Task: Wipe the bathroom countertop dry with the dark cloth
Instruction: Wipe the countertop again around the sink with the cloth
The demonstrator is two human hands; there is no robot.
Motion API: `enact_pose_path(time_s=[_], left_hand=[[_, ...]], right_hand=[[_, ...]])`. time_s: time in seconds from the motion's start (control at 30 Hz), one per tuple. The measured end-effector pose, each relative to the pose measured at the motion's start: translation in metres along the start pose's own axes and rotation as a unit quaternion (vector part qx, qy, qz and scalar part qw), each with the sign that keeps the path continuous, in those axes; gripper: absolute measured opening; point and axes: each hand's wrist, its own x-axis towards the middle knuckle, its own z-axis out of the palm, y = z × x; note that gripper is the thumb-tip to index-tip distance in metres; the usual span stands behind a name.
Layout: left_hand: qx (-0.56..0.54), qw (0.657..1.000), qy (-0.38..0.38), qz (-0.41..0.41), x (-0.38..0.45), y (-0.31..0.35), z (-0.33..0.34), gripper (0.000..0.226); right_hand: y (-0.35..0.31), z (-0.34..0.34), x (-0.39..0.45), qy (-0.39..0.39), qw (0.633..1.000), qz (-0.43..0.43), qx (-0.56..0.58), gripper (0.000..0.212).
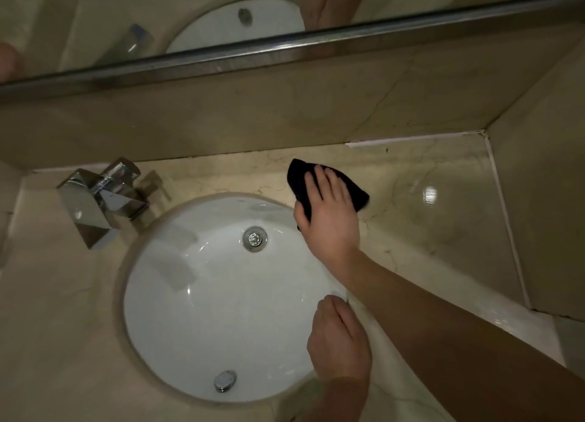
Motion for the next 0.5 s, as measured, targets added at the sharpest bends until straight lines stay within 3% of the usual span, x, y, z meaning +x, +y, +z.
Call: enact_pose_path(time_s=[0.13, 0.27, 0.37, 0.5], left_hand=[[-0.007, 1.0, 0.013, -0.005, 0.0, 0.001, -0.001, 0.028], [-0.009, 1.0, 0.013, 0.009, -0.002, 0.002, -0.001, 0.029], [-0.008, 1.0, 0.003, 0.017, 0.0, 0.0, -0.001, 0.029], [-0.004, 0.998, 0.039, 0.047, 0.003, -0.007, 0.005, 0.044]], right_hand=[[0.046, -0.022, -0.008, -0.027, 0.998, -0.054, 0.022, 0.053], [0.128, -0.069, -0.025, 0.045, 0.987, 0.154, -0.005, 0.052], [0.15, -0.079, -0.033, 0.084, 0.979, 0.183, -0.035, 0.054], [0.131, -0.062, -0.023, 0.094, 0.965, 0.235, -0.068, 0.056]])
